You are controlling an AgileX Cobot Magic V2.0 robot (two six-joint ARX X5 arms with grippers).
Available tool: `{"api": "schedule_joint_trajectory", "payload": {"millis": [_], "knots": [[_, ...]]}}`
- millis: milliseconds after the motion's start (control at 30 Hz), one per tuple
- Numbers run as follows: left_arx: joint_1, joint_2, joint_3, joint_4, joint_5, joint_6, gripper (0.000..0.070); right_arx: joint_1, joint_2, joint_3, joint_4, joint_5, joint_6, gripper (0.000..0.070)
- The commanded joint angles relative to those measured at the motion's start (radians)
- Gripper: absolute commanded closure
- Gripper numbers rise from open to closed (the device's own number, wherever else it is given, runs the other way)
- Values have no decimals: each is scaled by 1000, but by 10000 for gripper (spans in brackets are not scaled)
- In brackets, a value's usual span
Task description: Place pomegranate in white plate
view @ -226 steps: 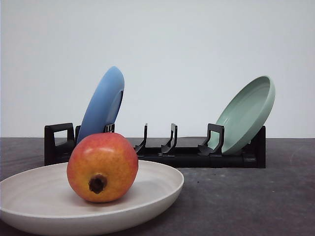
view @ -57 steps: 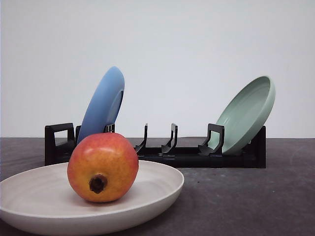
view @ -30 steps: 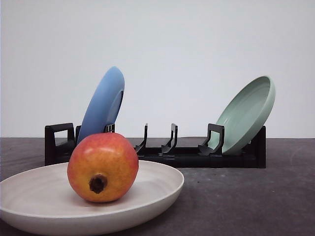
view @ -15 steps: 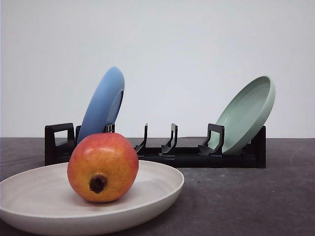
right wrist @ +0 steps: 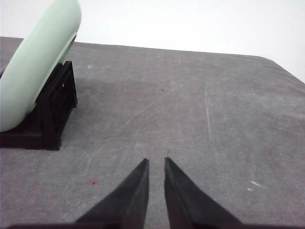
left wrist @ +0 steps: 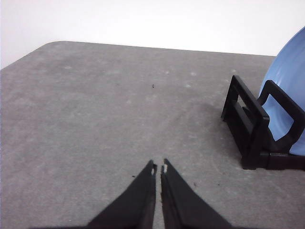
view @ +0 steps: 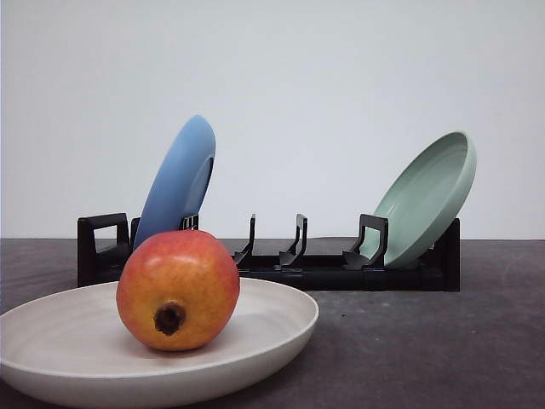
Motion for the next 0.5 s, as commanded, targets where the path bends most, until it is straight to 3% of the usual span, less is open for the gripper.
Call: {"api": "schedule_joint_trajectory", "payload": {"millis": [0,467], "knots": [[1,-2,-10,-4,-6,-8,700,-1,-2,-3,6,0,-1,643],[1,-2,-10,-4,-6,-8,700,-1,-2,-3,6,0,-1,643]]}}
